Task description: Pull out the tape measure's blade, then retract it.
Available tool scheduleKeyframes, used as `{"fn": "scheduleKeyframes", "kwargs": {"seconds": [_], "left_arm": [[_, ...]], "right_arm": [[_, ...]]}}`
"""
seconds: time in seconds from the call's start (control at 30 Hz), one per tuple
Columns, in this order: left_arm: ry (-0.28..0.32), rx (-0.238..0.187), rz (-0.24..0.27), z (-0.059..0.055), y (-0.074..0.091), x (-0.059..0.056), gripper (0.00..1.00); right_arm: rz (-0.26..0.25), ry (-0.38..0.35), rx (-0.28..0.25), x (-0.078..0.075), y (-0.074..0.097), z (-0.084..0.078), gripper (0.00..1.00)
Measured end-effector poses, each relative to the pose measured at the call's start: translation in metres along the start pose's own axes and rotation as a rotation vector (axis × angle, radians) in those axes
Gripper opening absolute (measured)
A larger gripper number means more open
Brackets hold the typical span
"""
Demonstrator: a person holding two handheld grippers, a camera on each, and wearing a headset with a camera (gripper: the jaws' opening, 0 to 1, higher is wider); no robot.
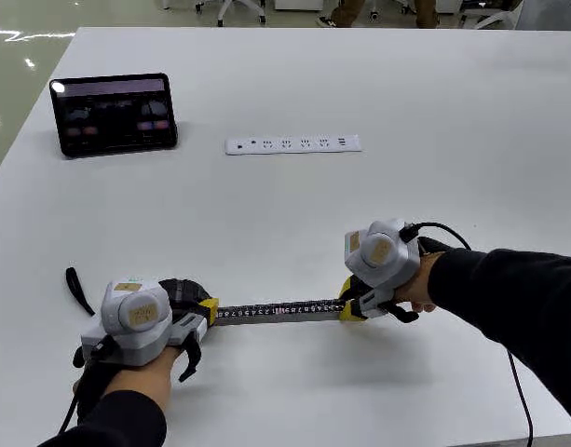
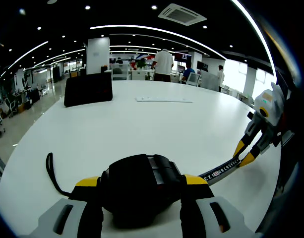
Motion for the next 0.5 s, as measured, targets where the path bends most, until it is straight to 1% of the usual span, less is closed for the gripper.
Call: {"fn": "scheduleKeyframes", "kwargs": {"seconds": [0.5], "left_arm": [[0.005,0.004,-0.001,0.0,0.0001,0.0,0.59]], "right_arm": [[-0.003,0.001,-0.018,0.0009,-0.0019,0.0081,0.11]]}}
Point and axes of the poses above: the centre of the closed fingertips' face, and the gripper's own axes: y roughly backward along the fingers, x roughly to its left, z roughly out of its top, the point moved 2 cm from there along y, roughly backward along the fingers, and after that the axes turned 9 degrees about x, right-handed, at the moved point
